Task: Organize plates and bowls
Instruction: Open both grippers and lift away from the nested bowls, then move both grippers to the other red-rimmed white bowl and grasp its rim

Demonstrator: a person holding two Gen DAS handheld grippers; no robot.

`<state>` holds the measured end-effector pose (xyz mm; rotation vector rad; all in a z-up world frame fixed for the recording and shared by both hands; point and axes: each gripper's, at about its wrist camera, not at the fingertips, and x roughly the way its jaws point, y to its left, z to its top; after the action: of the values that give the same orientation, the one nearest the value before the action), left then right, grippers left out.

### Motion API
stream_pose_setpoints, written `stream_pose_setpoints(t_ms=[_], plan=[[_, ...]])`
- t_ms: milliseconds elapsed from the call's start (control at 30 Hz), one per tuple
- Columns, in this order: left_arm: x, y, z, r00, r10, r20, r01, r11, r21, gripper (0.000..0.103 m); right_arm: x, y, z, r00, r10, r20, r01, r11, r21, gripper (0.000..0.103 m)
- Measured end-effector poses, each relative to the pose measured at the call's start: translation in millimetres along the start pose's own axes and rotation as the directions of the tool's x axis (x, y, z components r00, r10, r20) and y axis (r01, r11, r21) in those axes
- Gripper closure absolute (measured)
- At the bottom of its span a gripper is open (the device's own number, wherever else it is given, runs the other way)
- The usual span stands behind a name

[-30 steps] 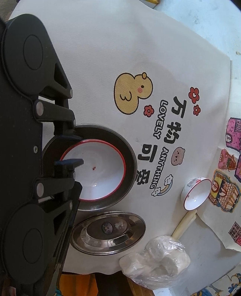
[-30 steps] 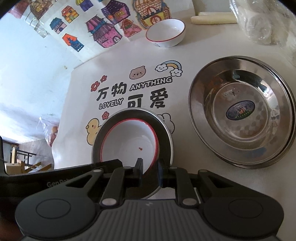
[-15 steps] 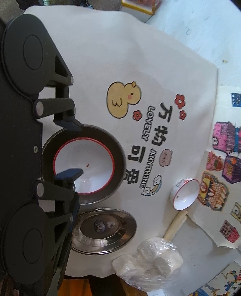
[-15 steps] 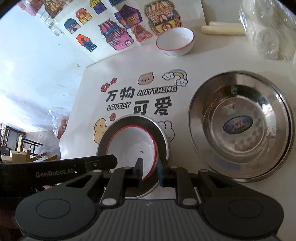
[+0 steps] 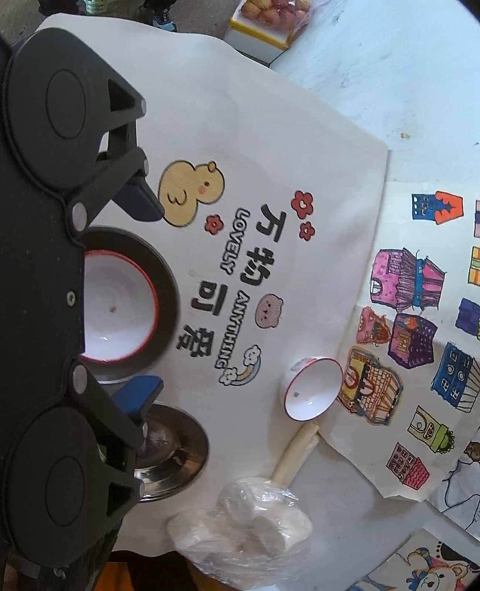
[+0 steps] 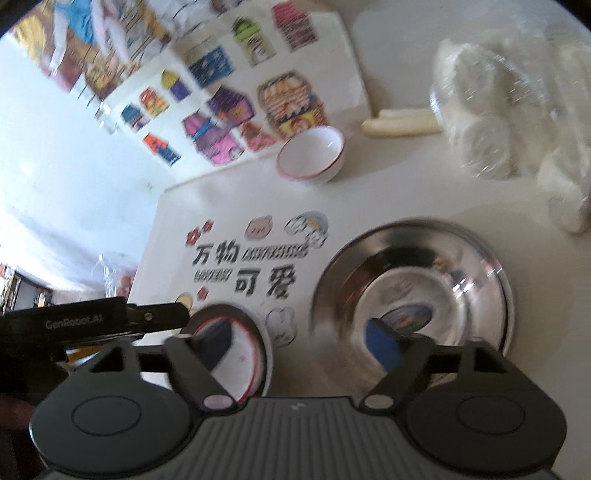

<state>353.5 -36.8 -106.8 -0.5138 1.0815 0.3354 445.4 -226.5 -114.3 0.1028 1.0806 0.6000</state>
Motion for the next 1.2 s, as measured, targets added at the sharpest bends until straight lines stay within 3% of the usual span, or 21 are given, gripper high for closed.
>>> stream_pose_setpoints(t_ms=[67,167,533,667,900,1200], plan=[[4,-7,3,1.000,0.008,0.005,-0.008,1.000,0.000,0.002,0,-6,6,1.000,0.000,0.024,0.000,1.000,0.006,0.008],[10,-17,8,1.000,0.009,0.014,-0.009,1.000,-0.010,0.001,-3,-16,16,0.998,-0.005,0.060,0.005,1.000,0.005,0.000],[36,-38,46,0.991,0.090,0.104,-0.089,0.996,-0.016,0.001,19,-41,48,0.996,-0.044,0.076,0.038,0.996,0.075,0.000],[61,-40,69,0.989,0.119,0.093,-0.119,0.993,-0.004,0.001,36,-48,64,0.995,-0.049,0.088,0.041,0.995,0.090,0.000],[93,-37,108,0.990,0.105,0.090,-0.107,0.994,0.011,0.001,69,-51,90,0.993,-0.049,0.105,0.044,0.998,0.050,0.000],[130,-43,138,0.994,0.049,0.097,-0.062,0.989,0.135,0.001,105,-52,106,0.993,-0.033,0.115,0.033,0.999,0.002,0.001]])
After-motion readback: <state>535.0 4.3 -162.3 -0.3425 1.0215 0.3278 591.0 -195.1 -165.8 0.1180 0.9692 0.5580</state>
